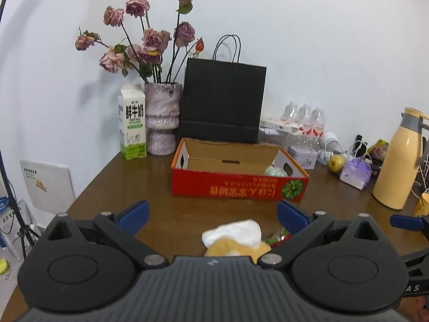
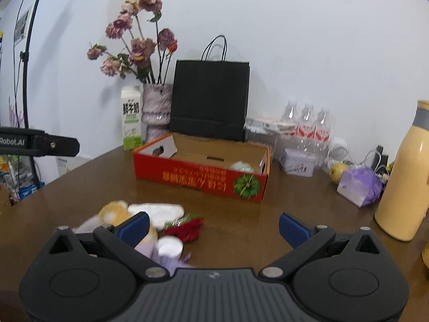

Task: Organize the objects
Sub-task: 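Withdraw both tools from the box back toward the table items, then approach the navy zip case with the right gripper while the left approaches the lilac towel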

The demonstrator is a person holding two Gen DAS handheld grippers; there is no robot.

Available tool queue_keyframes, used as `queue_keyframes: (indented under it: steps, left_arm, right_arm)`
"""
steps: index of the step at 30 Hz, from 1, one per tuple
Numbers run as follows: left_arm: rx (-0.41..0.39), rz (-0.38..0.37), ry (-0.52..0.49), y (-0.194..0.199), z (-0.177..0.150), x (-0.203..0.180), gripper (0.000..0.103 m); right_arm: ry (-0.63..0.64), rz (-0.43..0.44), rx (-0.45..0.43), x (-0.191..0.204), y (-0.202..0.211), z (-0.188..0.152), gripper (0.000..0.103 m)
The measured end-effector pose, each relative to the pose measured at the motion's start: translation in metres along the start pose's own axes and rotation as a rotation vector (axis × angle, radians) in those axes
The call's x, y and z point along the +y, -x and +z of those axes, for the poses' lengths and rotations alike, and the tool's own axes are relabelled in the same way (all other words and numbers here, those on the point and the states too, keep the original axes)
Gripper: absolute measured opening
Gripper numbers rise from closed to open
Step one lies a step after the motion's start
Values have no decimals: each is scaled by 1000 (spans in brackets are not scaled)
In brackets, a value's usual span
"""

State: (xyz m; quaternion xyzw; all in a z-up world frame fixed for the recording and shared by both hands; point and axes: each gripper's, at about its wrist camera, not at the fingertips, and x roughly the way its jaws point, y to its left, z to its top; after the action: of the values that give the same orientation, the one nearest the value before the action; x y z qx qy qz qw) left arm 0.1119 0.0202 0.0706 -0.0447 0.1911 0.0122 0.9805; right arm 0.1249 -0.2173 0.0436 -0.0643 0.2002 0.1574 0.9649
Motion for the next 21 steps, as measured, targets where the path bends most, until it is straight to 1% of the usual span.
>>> queue_keyframes:
  steps: [13,21]
  left_arm:
    - [64,4,-1,23,-54,0,103]
    - [109,-8,19,24,-77,6,103]
  right_arm:
    - [6,32,117,15,16,-49,103]
    - [-50,48,195,18,13,-73,103]
